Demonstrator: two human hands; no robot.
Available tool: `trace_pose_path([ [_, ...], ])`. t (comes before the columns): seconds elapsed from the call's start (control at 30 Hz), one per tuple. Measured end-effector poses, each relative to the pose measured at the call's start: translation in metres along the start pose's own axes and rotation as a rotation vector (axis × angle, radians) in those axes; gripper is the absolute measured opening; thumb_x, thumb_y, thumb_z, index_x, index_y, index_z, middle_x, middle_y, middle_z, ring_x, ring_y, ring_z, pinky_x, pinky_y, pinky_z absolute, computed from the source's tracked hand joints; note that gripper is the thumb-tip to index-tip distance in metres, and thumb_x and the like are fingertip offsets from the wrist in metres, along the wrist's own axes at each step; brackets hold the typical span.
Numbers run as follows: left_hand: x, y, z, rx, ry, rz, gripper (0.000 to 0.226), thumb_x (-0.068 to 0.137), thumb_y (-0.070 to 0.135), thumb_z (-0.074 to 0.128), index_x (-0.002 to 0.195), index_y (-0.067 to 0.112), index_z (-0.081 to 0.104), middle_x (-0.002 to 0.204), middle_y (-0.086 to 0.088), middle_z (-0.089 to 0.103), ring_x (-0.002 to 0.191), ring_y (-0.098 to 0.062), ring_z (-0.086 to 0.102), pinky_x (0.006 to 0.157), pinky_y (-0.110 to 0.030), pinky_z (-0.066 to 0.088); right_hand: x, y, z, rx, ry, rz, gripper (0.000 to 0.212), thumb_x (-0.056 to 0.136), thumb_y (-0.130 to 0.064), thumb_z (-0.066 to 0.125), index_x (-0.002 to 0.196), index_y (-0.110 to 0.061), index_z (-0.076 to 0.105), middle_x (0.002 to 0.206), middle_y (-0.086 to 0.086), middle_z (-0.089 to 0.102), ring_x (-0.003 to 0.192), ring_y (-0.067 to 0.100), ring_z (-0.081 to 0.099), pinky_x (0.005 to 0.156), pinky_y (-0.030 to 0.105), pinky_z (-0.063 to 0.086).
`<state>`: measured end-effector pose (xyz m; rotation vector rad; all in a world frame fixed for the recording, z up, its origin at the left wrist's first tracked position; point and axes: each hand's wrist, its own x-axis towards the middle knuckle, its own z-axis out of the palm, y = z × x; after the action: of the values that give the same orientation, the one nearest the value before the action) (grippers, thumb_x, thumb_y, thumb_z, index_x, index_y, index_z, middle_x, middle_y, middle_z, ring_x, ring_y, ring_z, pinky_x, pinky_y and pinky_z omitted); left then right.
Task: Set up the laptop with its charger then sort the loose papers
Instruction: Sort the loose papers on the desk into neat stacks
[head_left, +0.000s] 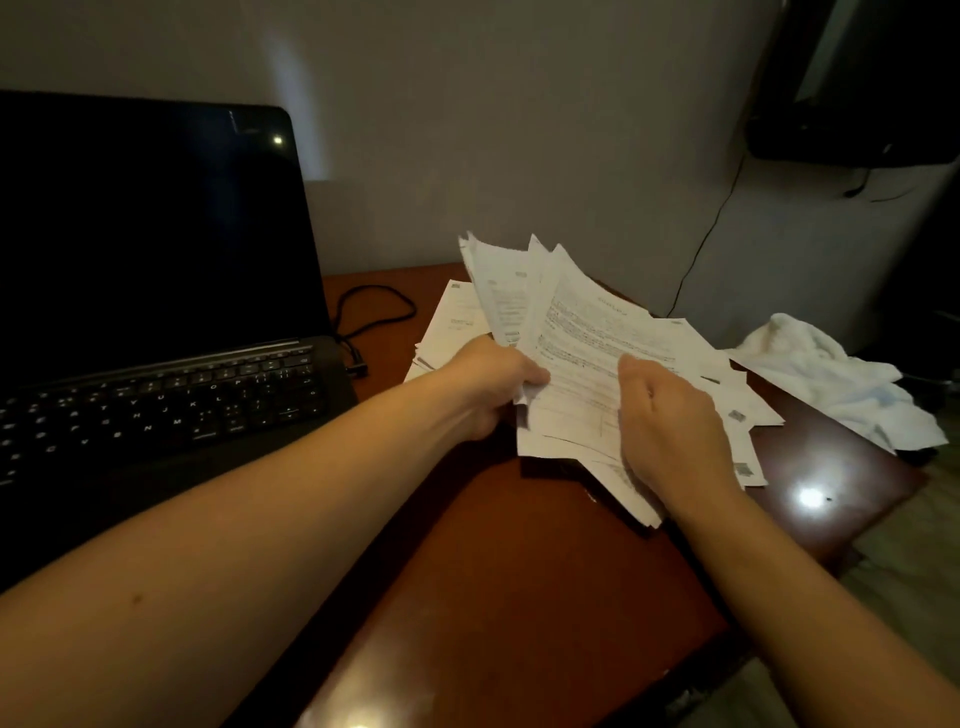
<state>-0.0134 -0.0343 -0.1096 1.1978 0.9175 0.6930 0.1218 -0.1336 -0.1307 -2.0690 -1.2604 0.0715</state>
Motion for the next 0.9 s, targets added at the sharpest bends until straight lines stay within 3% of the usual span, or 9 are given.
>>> trace_pose_path([
  [0.07,-0.007,0.002,-0.008,-0.036,0.028,0.041,0.040,0.090,-0.016,0.054,0.123,0.005,0.064,0.126,-0.009,0.068,0.108,-0.028,0.067,0.074,-0.032,0.059,-0.003,0.000,-0.005,0.040,0.050,0.008,0.047,0.099,-0.053,0.030,0.112,-0.024,0.065,0.117,0.003,0.069,0.104,0.025,0.061,0.102,0.052,0.046],
  [0.13,-0.018,0.006,-0.021,-0.100,0.064,0.065,0.038,0.090,-0.016,0.055,0.122,0.003,0.064,0.121,-0.008,0.070,0.098,-0.024,0.070,0.071,-0.032,0.060,-0.005,0.000,-0.008,0.017,0.081,-0.004,0.041,0.100,-0.050,0.043,0.124,-0.025,0.064,0.126,0.000,0.067,0.114,0.024,0.060,0.104,0.053,0.045],
  [0.3,-0.061,0.016,-0.073,-0.245,0.097,0.122,0.028,0.092,-0.011,0.057,0.112,0.005,0.068,0.120,-0.013,0.071,0.106,-0.031,0.070,0.089,-0.043,0.057,-0.015,-0.021,-0.013,0.207,0.055,-0.004,0.067,0.093,-0.049,0.063,0.151,-0.027,0.036,0.151,-0.001,0.045,0.132,0.023,0.049,0.101,0.048,0.050],
  [0.37,-0.085,0.020,-0.097,-0.252,0.120,0.149,0.027,0.093,-0.009,0.056,0.113,0.006,0.068,0.120,-0.013,0.072,0.108,-0.032,0.069,0.092,-0.046,0.056,-0.021,-0.042,-0.018,0.458,-0.045,0.110,0.075,0.091,-0.041,0.070,0.153,-0.032,0.028,0.141,-0.001,0.049,0.111,0.019,0.061,0.074,0.031,0.059],
  [0.43,-0.113,0.025,-0.122,-0.226,0.133,0.172,0.027,0.094,-0.007,0.055,0.114,0.007,0.067,0.118,-0.011,0.073,0.105,-0.031,0.071,0.086,-0.043,0.059,-0.028,-0.068,-0.021,0.692,-0.212,0.246,0.081,0.088,-0.032,0.075,0.153,-0.038,0.027,0.125,-0.002,0.058,0.087,0.019,0.073,0.055,0.029,0.060],
  [0.63,-0.207,0.039,-0.214,-0.127,0.201,0.169,0.032,0.097,-0.001,0.050,0.123,0.011,0.063,0.119,-0.009,0.073,0.105,-0.030,0.071,0.084,-0.041,0.061,-0.057,-0.144,-0.005,0.979,-0.551,0.333,0.084,0.083,-0.005,0.077,0.149,-0.039,0.036,0.112,0.011,0.071,0.082,0.034,0.076,0.057,0.043,0.061],
  [0.73,-0.254,0.042,-0.261,-0.107,0.268,0.158,0.033,0.096,-0.003,0.049,0.124,0.009,0.062,0.119,-0.011,0.072,0.103,-0.029,0.072,0.081,-0.040,0.062,-0.081,-0.185,0.016,0.953,-0.643,0.251,0.081,0.082,-0.006,0.078,0.146,-0.038,0.039,0.122,0.010,0.068,0.087,0.033,0.076,0.070,0.052,0.063],
  [0.83,-0.287,0.032,-0.298,0.139,0.538,0.207,0.037,0.093,0.000,0.061,0.128,0.013,0.059,0.123,-0.006,0.070,0.094,-0.016,0.074,0.074,-0.030,0.061,-0.107,-0.215,0.044,0.682,-0.640,0.035,0.081,0.085,-0.018,0.078,0.151,-0.034,0.033,0.119,0.005,0.068,0.082,0.022,0.075,0.055,0.034,0.061],
  [0.9,-0.300,0.016,-0.323,0.495,0.858,0.196,0.076,0.089,0.013,0.074,0.153,0.021,0.034,0.151,-0.005,0.048,0.127,-0.020,0.056,0.100,-0.038,0.050,-0.123,-0.226,0.060,0.277,-0.508,-0.276,0.074,0.088,-0.036,0.074,0.151,-0.031,0.034,0.092,-0.002,0.069,0.070,0.014,0.069,0.050,0.025,0.055],
])
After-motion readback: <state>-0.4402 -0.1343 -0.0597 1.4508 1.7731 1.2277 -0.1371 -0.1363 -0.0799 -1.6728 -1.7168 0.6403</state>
